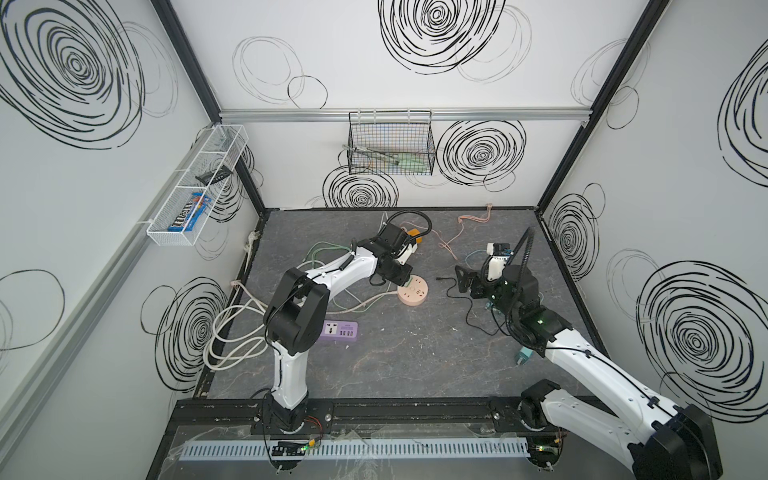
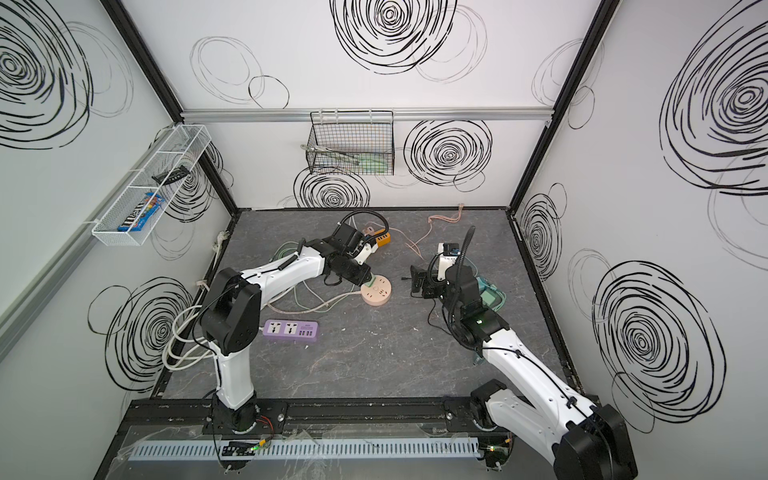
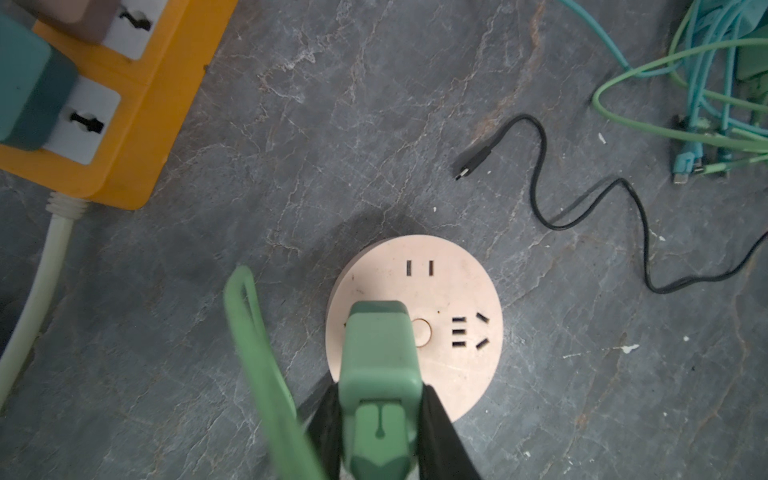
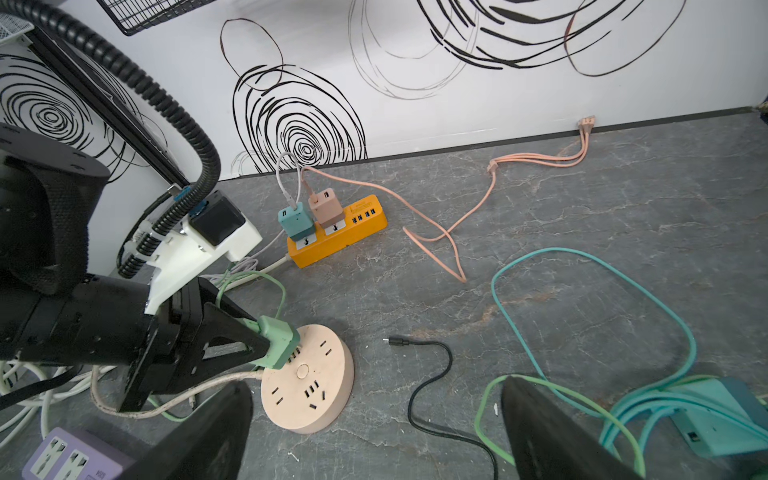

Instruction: Insert the plug

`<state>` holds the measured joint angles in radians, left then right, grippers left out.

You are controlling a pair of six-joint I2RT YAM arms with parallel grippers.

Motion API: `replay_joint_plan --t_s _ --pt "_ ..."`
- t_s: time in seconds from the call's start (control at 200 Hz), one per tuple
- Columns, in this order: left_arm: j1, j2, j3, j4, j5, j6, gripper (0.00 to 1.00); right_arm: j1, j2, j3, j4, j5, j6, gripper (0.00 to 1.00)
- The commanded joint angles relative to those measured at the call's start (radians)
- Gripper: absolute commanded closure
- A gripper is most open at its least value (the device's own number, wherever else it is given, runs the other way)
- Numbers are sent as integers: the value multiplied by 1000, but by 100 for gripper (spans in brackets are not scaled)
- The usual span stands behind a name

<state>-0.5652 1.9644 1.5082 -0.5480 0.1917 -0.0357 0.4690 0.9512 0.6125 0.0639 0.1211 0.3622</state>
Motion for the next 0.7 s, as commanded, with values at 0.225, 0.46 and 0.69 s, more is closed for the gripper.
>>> replay_joint_plan --t_s 0.225,0.46,0.69 --pt "-11 47 106 -122 -49 42 100 -10 8 15 2 -8 9 3" --pt "-23 61 156 -170 -59 54 100 -13 16 21 8 -14 11 3" --pt "-32 96 165 -182 -53 60 100 -13 15 23 4 -15 11 3"
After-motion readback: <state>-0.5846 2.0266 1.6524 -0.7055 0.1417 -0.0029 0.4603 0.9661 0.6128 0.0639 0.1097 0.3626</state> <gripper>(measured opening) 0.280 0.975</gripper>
